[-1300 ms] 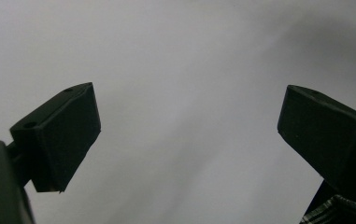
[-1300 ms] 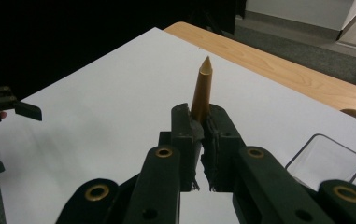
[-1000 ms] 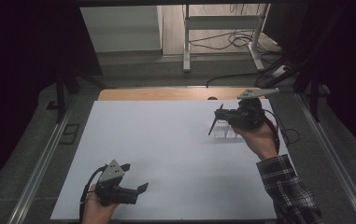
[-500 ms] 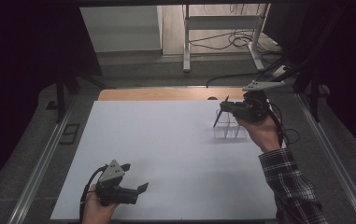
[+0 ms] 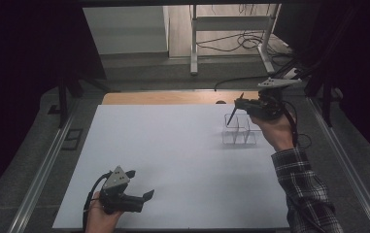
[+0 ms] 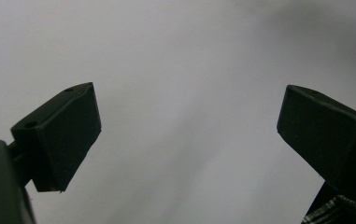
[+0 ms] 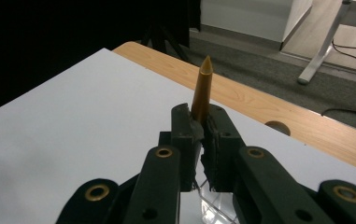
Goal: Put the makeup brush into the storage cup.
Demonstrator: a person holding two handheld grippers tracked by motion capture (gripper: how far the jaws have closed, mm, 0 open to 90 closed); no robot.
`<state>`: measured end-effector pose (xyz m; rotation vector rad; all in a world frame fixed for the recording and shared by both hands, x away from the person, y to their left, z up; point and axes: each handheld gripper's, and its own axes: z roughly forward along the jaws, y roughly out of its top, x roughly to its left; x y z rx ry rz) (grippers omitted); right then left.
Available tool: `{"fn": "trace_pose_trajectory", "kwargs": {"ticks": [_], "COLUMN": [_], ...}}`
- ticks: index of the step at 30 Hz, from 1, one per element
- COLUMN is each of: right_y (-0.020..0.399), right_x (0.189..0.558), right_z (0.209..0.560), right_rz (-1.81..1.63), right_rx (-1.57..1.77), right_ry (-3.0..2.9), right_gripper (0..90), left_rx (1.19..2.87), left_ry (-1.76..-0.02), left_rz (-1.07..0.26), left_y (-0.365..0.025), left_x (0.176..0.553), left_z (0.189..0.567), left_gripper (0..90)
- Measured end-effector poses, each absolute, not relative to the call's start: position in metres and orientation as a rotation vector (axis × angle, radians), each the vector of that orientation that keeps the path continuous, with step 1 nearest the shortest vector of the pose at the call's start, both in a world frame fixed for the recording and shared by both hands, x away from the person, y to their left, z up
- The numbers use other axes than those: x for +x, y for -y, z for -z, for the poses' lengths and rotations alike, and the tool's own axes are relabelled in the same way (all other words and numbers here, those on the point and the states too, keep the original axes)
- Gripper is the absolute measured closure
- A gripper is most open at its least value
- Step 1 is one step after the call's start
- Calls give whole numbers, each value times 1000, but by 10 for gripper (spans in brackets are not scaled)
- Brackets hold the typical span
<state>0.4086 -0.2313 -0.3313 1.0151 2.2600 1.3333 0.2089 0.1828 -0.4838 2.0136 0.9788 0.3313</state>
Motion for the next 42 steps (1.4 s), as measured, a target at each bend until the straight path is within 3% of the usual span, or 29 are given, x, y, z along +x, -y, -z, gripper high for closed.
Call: {"fn": "trace_pose_trajectory", "kwargs": {"ticks": [42], "right_y": [239], "right_x": [437], "right_z": [369], "right_rz": [-1256], "right_rx": [1088], "right_ry": [-2203], "right_gripper": [827], "left_rx": [2014], "left_ry": [-976], "left_rz": [-332], "left_y": [-183], "left_x": [209], "left_z": [484], "left_gripper": [67]}}
